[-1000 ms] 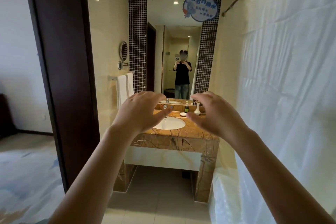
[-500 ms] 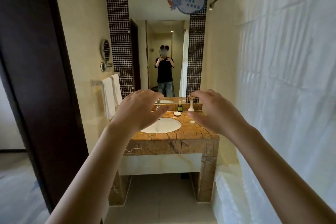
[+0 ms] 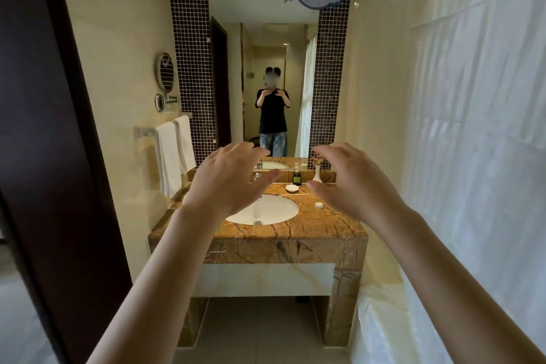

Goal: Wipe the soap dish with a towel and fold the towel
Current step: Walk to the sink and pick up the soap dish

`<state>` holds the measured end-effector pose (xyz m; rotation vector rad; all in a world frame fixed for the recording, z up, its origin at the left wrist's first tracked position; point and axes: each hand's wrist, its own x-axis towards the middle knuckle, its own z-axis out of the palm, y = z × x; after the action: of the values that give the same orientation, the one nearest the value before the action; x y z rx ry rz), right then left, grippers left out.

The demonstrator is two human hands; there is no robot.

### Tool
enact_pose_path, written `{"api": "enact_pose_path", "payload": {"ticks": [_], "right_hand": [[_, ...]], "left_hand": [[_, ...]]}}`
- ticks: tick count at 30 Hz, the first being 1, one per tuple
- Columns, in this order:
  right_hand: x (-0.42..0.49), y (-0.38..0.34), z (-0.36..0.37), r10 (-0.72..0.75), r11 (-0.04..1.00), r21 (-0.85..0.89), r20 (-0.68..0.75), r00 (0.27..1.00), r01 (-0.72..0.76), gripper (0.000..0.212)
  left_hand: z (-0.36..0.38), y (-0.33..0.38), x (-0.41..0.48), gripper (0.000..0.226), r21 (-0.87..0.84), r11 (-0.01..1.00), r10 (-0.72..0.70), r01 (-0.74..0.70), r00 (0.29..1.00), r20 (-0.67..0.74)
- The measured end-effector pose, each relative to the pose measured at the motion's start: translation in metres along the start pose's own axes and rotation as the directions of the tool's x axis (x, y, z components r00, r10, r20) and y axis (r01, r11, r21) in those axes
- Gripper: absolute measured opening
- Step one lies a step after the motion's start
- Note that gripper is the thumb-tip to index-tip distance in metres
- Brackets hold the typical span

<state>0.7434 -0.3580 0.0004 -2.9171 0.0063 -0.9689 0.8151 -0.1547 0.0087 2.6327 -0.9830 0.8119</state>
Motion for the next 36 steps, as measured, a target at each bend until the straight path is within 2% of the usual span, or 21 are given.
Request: {"api": "enact_pose_path", "payload": {"ticks": [8, 18, 36], "right_hand": [[0.062, 0.044, 0.045, -0.043, 0.999, -0.013, 0.006, 0.999, 0.043, 0.065], [0.128, 0.073, 0.107, -0.03, 0.999, 0.017, 0.043, 0.999, 0.029, 0.064], [0.281, 0.101, 0.226, 0.085, 0.996, -0.039, 0.047, 0.995, -0.083, 0.07]], "left_hand": [[0.055, -0.02, 0.064, 0.058, 0.001, 0.998, -0.069, 0.069, 0.998, 0.001], [0.099, -0.055, 0.128, 0.058, 0.008, 0.997, -0.081, 0.081, 0.997, -0.003], [0.205, -0.177, 0.271, 0.057, -0.034, 0.999, 0.016, -0.015, 0.999, 0.03]]}}
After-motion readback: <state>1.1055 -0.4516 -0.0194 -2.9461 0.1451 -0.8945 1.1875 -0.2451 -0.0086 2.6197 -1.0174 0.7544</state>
